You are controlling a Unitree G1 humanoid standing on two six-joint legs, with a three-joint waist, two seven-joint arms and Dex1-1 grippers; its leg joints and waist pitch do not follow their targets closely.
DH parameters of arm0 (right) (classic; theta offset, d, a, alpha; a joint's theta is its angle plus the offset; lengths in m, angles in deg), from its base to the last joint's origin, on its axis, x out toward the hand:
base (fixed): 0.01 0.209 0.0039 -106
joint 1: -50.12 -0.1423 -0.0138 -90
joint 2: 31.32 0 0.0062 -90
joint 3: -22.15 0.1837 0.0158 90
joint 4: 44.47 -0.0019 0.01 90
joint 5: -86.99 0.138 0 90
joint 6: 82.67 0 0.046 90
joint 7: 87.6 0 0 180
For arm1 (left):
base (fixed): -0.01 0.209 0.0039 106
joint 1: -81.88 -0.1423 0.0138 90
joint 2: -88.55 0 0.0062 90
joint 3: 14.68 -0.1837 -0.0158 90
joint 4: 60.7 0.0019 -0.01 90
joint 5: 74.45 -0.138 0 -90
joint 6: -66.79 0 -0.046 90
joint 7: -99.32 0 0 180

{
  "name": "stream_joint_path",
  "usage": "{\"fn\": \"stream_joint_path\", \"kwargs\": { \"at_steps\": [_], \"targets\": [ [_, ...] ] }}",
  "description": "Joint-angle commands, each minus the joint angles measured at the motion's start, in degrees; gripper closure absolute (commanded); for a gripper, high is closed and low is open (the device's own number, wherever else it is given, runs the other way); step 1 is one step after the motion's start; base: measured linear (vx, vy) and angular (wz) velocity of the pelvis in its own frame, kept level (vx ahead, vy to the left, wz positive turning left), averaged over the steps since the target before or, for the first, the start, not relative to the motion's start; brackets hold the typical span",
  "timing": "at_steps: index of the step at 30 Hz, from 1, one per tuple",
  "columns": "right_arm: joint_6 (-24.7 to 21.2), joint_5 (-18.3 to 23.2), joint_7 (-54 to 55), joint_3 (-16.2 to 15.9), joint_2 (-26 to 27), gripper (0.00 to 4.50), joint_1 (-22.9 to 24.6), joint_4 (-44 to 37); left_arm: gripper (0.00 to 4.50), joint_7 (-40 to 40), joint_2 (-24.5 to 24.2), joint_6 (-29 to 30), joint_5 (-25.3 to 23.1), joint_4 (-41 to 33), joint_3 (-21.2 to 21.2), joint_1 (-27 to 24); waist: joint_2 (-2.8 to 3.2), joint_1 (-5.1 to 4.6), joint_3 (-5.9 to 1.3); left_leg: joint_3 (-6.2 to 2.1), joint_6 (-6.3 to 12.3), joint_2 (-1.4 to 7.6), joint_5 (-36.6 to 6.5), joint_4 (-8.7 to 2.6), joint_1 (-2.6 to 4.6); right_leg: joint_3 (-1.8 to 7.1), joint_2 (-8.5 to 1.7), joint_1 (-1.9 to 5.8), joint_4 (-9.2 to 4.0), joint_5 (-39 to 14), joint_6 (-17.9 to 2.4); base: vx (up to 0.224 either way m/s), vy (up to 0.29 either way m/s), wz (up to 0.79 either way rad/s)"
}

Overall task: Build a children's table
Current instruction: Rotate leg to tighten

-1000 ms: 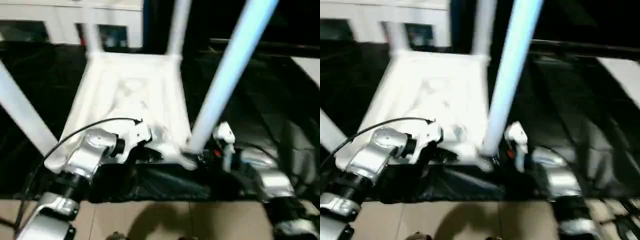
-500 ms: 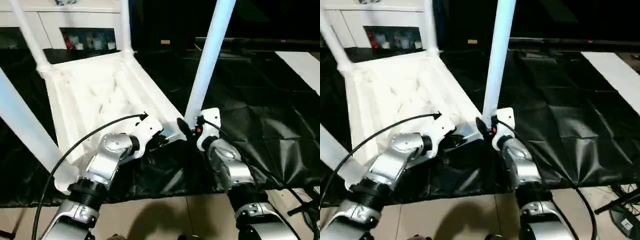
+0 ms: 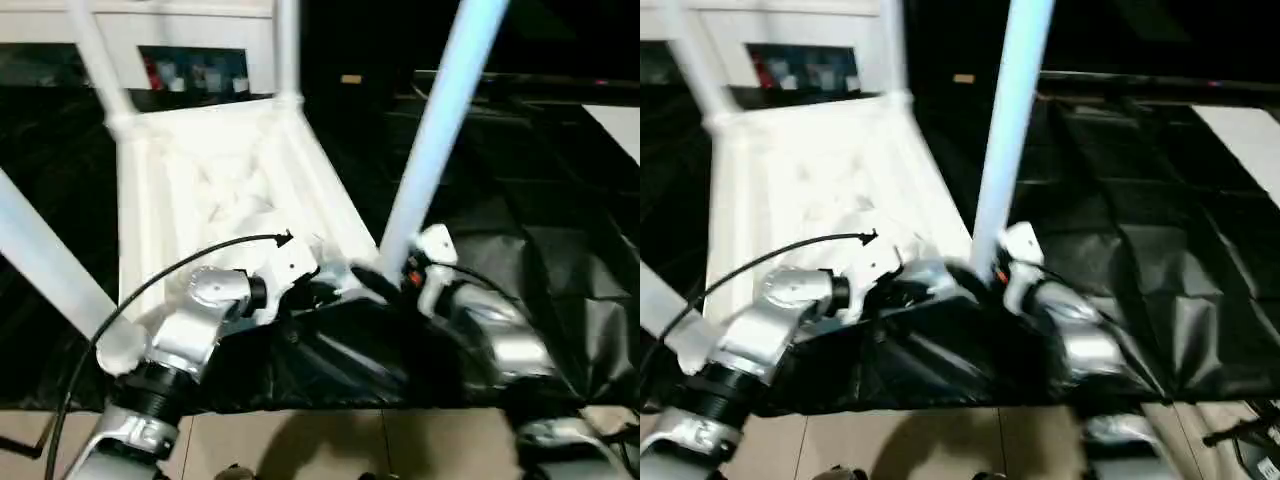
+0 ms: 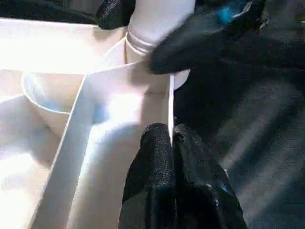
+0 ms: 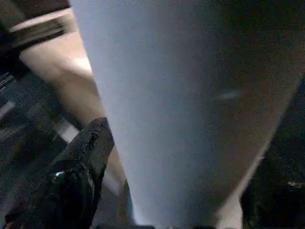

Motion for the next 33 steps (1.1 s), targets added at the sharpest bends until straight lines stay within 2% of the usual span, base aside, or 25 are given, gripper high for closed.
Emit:
{"fn": "stream_joint_path", "kwargs": {
  "at_steps": [1,4,7,9,12,13,14,19,23,26,28,29,30,31,32,33],
  "targets": [
    [-1.88,0.85,-10.50,-8.35,1.25,0.81,1.57,-2.13,4.50,3.33,1.68,-1.03,3.07,1.30,-3.56,1.27,-0.83,0.19,-2.54,-0.23,7.63,2.36,-9.24,-2.69,-0.23,2.61,-3.49,2.81,-3.44,-12.03,-12.35,0.000,0.000,0.00],
    [-2.36,1.22,-13.72,-9.31,-0.37,0.81,1.76,-3.06,4.50,5.21,0.60,-0.62,3.29,1.79,-3.71,1.84,-0.78,0.59,-2.60,-0.13,6.93,2.51,-9.40,-2.65,-0.13,2.52,-3.44,2.82,-3.32,-12.64,-12.62,0.000,0.000,0.00],
    [-3.31,2.18,-19.33,-10.14,-2.88,0.81,1.99,-4.41,4.50,9.37,-1.80,-0.51,2.91,3.46,-4.58,3.21,-0.98,0.97,-2.73,-0.06,6.69,2.54,-8.86,-2.52,-0.03,2.52,-3.47,2.84,-3.11,-11.90,-12.95,0.000,0.000,0.00],
    [-4.64,2.37,-22.42,-10.92,-4.29,1.13,2.27,-5.41,4.50,10.97,-2.73,-0.76,2.55,4.84,-4.66,4.14,-1.03,1.21,-2.75,0.00,7.13,2.49,-8.00,-2.39,-0.05,2.49,-3.38,2.87,-2.94,-10.48,-13.23,0.000,0.000,0.00],
    [-5.71,2.21,-24.82,-11.83,-5.51,1.16,2.46,-6.17,4.50,11.84,-3.34,-1.58,2.09,6.63,-4.55,5.30,-1.01,1.60,-3.00,0.07,7.53,2.58,-6.37,-2.12,0.14,2.50,-3.47,2.87,-2.51,-7.30,-14.39,0.000,0.000,0.00],
    [-5.71,2.21,-24.82,-11.83,-5.51,1.40,2.46,-6.17,4.50,11.84,-3.34,-1.58,2.09,6.63,-4.55,5.30,-1.08,1.70,-3.01,0.08,7.64,2.60,-6.07,-2.06,0.08,2.48,-3.48,2.92,-2.36,-6.22,-14.87,0.000,0.000,0.00],
    [-5.75,2.22,-25.08,-12.03,-5.70,1.40,2.46,-6.25,4.50,12.03,-3.46,-1.72,2.17,6.96,-4.54,5.52,-1.12,1.73,-2.99,0.06,7.63,2.60,-6.06,-2.06,-0.01,2.44,-3.50,2.97,-2.32,-6.10,-15.01,0.000,0.000,0.00],
    [-6.20,2.40,-25.59,-12.24,-5.61,1.79,2.36,-6.42,4.50,12.23,-3.66,-2.10,2.74,7.99,-4.80,6.13,-1.05,1.92,-2.99,-0.03,5.61,2.67,-9.00,-2.21,0.11,2.49,-3.74,2.93,-2.69,-10.66,-14.34,0.000,0.000,0.00],
    [-7.36,2.93,-25.82,-12.20,-5.31,1.90,2.83,-7.07,4.50,12.05,-3.28,-2.30,3.24,7.98,-4.73,5.80,-1.16,2.05,-3.02,-0.07,5.02,2.62,-9.44,-2.20,0.03,2.54,-3.80,2.97,-2.76,-11.90,-13.63,0.000,0.000,0.00],
    [-7.30,3.35,-24.30,-11.56,-4.31,1.91,3.73,-7.32,4.50,9.27,-2.03,-1.70,3.63,7.05,-3.72,4.95,-1.22,2.31,-2.96,-0.05,4.90,2.61,-9.37,-2.17,-0.01,2.59,-3.81,2.94,-2.83,-12.51,-13.11,0.000,0.000,0.00],
    [-6.53,3.68,-20.14,-9.61,-2.24,1.91,3.88,-6.06,4.50,4.83,-0.60,-2.10,2.85,6.94,-3.10,4.65,-1.36,2.47,-2.80,-0.09,4.70,2.63,-9.90,-2.29,-0.06,2.64,-3.92,2.80,-3.03,-14.18,-12.53,0.000,0.000,0.00],
    [-5.96,2.97,-16.66,-8.77,-0.94,1.93,3.64,-4.70,4.50,2.71,0.32,-1.72,2.69,6.55,-2.80,4.40,-1.53,2.42,-2.67,-0.19,4.01,2.55,-11.36,-2.44,-0.01,2.68,-4.03,2.68,-3.40,-17.82,-11.46,0.000,0.000,0.00],
    [-5.90,2.89,-16.32,-8.70,-0.82,1.96,3.61,-4.56,4.50,2.52,0.41,-1.67,2.68,6.51,-2.77,4.38,-1.45,2.31,-2.51,-0.27,3.67,2.56,-12.21,-2.56,-0.01,2.71,-4.11,2.52,-3.58,-19.64,-11.07,0.000,0.000,0.00],
    [-5.25,1.58,-10.33,-7.40,1.22,1.96,2.92,-2.09,4.50,-0.38,1.83,-0.75,2.47,5.71,-2.45,3.97,-1.57,2.13,-2.44,-0.44,2.94,2.55,-13.94,-2.68,0.06,2.71,-4.26,2.45,-3.96,-23.63,-9.87,0.000,0.000,0.00],
    [-5.22,1.48,-9.82,-7.28,1.40,1.97,2.85,-1.88,4.50,-0.60,1.94,-0.68,2.44,5.64,-2.43,3.94,-1.50,1.96,-2.36,-0.56,2.44,2.58,-14.54,-2.81,0.02,2.75,-4.36,2.37,-4.08,-25.15,-9.42,0.000,0.000,0.00],
    [-5.07,1.03,-7.64,-6.80,2.13,2.00,2.55,-0.96,4.50,-1.54,2.42,-0.34,2.33,5.35,-2.33,3.79,-1.41,1.70,-2.23,-0.80,1.56,2.51,-16.23,-3.04,0.12,2.62,-4.40,2.25,-4.55,-28.95,-8.21,0.000,0.000,0.00]
  ]
}}
